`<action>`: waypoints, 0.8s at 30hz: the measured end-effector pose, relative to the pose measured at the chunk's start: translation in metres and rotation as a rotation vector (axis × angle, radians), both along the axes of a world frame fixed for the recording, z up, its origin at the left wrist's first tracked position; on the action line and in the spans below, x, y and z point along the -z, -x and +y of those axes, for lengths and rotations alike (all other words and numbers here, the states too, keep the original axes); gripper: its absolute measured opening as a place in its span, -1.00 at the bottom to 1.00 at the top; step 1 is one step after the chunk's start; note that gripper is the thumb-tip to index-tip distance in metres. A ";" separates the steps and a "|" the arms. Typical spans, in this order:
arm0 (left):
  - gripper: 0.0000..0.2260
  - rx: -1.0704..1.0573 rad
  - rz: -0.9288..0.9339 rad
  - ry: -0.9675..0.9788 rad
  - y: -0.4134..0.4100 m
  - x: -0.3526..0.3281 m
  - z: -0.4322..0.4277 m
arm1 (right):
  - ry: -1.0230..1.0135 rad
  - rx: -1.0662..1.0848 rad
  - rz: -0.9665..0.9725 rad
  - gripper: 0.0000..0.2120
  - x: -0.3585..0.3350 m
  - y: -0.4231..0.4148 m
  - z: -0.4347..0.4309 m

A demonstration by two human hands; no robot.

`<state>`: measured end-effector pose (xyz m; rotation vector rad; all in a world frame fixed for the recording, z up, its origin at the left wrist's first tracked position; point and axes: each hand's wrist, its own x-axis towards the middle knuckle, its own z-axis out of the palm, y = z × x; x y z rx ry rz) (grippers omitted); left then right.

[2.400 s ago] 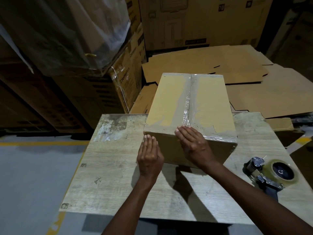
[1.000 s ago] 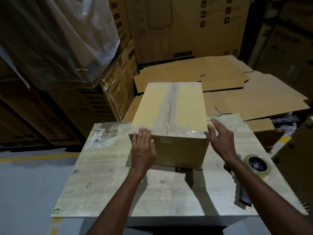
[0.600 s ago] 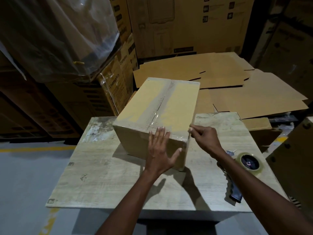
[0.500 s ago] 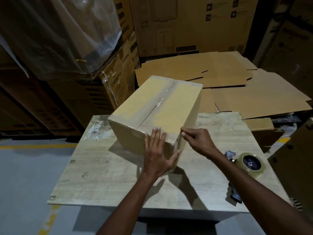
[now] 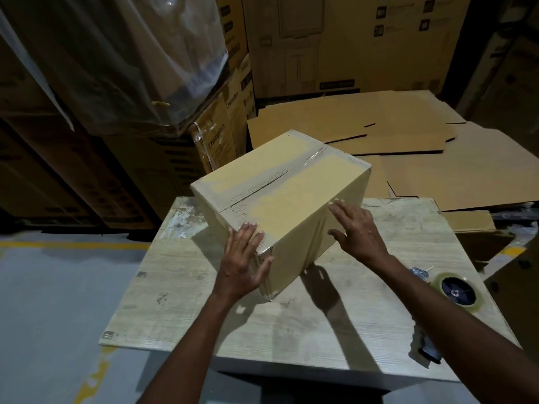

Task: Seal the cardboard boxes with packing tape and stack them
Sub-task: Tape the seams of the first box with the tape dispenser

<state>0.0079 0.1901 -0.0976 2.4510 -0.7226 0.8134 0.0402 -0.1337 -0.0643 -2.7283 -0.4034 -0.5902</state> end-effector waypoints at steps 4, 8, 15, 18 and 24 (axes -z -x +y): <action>-0.47 0.081 0.033 -0.032 -0.012 -0.006 0.048 | 0.123 0.089 0.132 -0.01 -0.015 -0.026 -0.010; -0.46 0.122 0.043 -0.109 -0.027 -0.011 0.086 | 0.246 0.123 0.240 0.19 -0.022 -0.048 -0.016; -0.51 -0.096 -0.082 -0.251 -0.031 -0.018 0.082 | 0.270 0.180 0.333 0.12 -0.026 -0.072 -0.011; -0.42 -0.184 -0.083 -0.299 -0.015 -0.002 0.050 | 0.180 0.194 0.352 0.03 -0.025 -0.074 -0.012; -0.38 -0.308 -0.019 -0.359 -0.008 0.004 0.043 | 0.170 0.219 0.294 -0.10 -0.024 -0.061 -0.009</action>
